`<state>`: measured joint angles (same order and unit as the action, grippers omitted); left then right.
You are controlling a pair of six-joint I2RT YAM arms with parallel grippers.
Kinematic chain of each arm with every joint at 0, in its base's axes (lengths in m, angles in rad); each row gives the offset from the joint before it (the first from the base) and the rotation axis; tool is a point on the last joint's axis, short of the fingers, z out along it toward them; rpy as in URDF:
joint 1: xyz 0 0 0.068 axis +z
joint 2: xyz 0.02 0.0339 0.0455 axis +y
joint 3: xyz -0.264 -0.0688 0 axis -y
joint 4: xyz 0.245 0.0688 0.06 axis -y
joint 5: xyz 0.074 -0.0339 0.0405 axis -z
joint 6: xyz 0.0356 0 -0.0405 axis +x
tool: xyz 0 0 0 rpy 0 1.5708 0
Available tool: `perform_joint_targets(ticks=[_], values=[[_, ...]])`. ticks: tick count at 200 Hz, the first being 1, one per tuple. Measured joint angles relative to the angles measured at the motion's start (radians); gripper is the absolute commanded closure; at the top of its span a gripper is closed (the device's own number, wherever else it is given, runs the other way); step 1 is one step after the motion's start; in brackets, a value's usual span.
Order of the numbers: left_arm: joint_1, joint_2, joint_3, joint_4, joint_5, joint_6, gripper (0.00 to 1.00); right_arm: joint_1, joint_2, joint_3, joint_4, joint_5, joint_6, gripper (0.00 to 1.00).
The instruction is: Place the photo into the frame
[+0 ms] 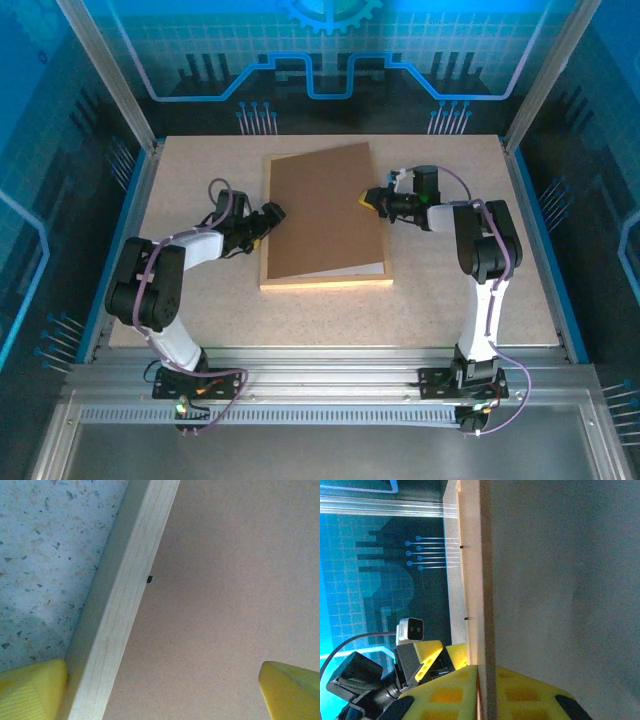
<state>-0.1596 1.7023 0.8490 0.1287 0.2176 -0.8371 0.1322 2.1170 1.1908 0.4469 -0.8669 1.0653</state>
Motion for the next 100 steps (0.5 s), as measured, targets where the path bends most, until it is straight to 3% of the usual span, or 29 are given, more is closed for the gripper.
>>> perform_joint_targets(ticks=[64,100], values=[[-0.008,0.001,0.0,0.001,-0.018,-0.003,0.01,0.004,0.0,0.0,-0.028,0.026,-0.035,0.87],[-0.009,0.001,0.0,0.001,-0.02,-0.002,0.01,0.006,0.0,0.014,-0.091,0.052,-0.08,0.8]])
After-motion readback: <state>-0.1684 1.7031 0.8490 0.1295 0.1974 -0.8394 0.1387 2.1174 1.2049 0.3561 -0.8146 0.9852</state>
